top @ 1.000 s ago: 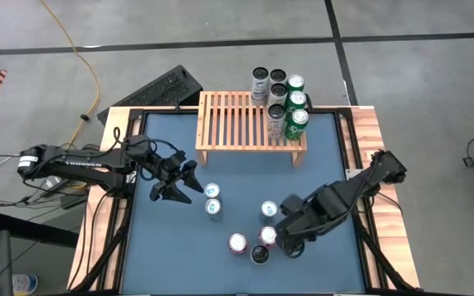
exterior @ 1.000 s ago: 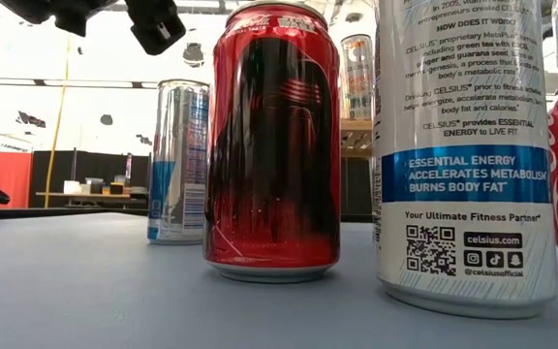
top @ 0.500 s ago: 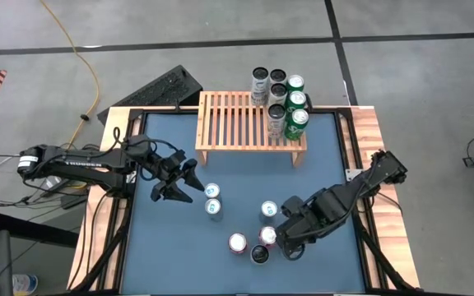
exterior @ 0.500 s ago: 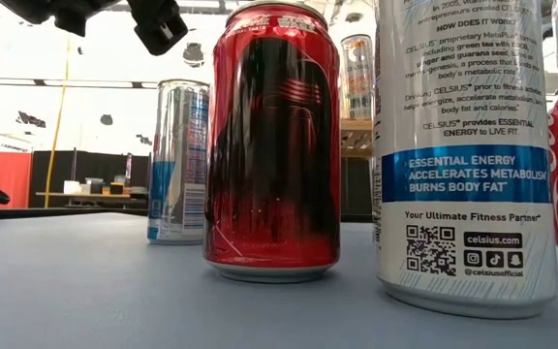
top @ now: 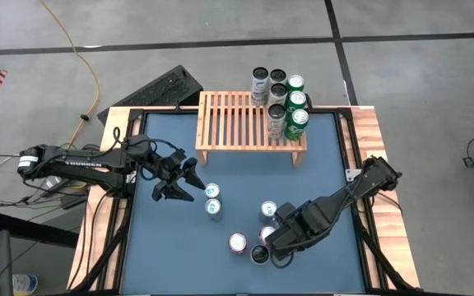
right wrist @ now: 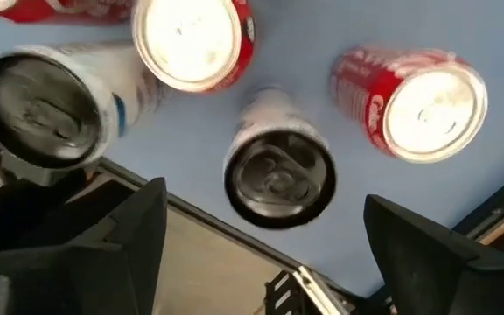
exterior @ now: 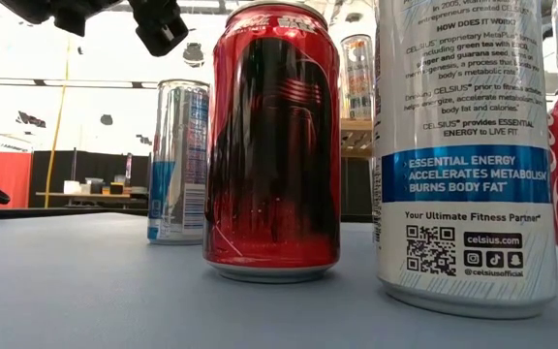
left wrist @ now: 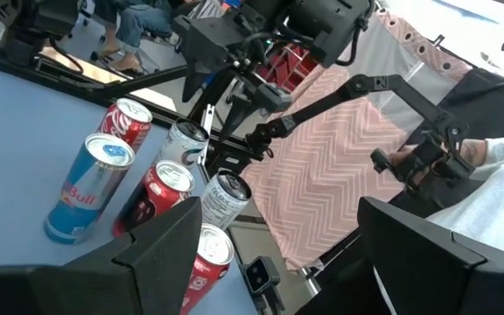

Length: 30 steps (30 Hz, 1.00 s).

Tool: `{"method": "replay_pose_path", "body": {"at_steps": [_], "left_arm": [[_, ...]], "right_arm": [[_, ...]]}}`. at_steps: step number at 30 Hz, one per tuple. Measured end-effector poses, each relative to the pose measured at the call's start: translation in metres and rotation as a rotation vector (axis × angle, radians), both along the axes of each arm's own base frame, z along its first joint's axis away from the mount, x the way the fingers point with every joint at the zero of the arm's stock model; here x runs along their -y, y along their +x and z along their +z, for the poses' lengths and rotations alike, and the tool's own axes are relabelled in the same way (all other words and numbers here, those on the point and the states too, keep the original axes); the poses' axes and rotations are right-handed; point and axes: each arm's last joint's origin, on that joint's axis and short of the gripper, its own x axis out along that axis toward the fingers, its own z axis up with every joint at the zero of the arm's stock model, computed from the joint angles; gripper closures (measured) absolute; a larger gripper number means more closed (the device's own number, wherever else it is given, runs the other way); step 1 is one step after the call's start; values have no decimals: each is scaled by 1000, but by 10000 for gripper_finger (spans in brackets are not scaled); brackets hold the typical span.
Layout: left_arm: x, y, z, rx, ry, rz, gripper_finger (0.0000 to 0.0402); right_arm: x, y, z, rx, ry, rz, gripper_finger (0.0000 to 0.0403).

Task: Place canned beverage on shelf
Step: Put the right white-blue soda can on the shelf aligned with the other white-blue soda can

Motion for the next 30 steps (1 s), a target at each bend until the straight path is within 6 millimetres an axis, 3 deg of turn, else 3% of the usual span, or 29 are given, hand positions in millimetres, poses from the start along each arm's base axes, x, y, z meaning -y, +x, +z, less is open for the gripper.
{"method": "replay_pose_path", "body": {"at_steps": [5,10,19,30], "left_arm": [[0,0,0,1,0,0,109],[0,0,0,1,0,0,109],[0,0,0,0,-2,11,109],[-1,0,0,-1,-4,29,109]], "right_arm": [[-3,-3,-4,-10,-13,-10,83],[-3,-6,-22,-78,-23,-7,83],[9,-19,-22,1,26,-9,83],[12,-19,-42,83,80,-21,83]]}}
